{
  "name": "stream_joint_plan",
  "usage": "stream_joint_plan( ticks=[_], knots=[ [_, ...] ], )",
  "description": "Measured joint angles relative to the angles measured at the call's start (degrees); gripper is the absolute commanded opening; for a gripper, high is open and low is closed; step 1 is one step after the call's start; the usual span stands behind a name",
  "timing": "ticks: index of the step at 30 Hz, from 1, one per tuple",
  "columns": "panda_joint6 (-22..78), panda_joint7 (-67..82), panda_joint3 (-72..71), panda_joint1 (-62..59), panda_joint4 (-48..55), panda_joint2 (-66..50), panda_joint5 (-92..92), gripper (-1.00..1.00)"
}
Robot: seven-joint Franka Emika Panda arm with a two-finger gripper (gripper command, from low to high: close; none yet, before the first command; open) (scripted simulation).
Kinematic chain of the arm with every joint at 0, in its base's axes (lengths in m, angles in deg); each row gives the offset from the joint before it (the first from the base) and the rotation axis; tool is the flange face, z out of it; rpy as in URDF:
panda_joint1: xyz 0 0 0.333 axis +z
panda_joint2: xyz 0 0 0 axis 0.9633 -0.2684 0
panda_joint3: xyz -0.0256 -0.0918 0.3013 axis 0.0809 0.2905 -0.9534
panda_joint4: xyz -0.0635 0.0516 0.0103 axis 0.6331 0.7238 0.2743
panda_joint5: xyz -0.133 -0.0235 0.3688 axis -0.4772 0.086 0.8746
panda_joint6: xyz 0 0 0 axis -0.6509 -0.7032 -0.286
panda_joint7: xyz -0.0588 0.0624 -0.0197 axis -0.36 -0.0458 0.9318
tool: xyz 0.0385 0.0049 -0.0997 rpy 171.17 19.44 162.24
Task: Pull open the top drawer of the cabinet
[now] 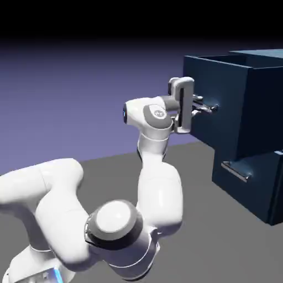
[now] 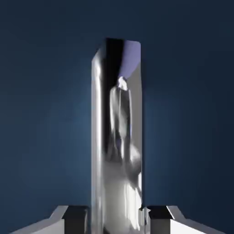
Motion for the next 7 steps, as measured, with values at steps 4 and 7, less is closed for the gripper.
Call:
stream_joint_plan(
  ticks=[4,7],
  knots=[
    [2.90,-0.20,-1.74,-4.24,-7.13,-1.29,2.31,1.00],
    [3.51,-0.60,-2.63,-5.74,-9.20,-1.31,3.67,1.00]
  ],
)
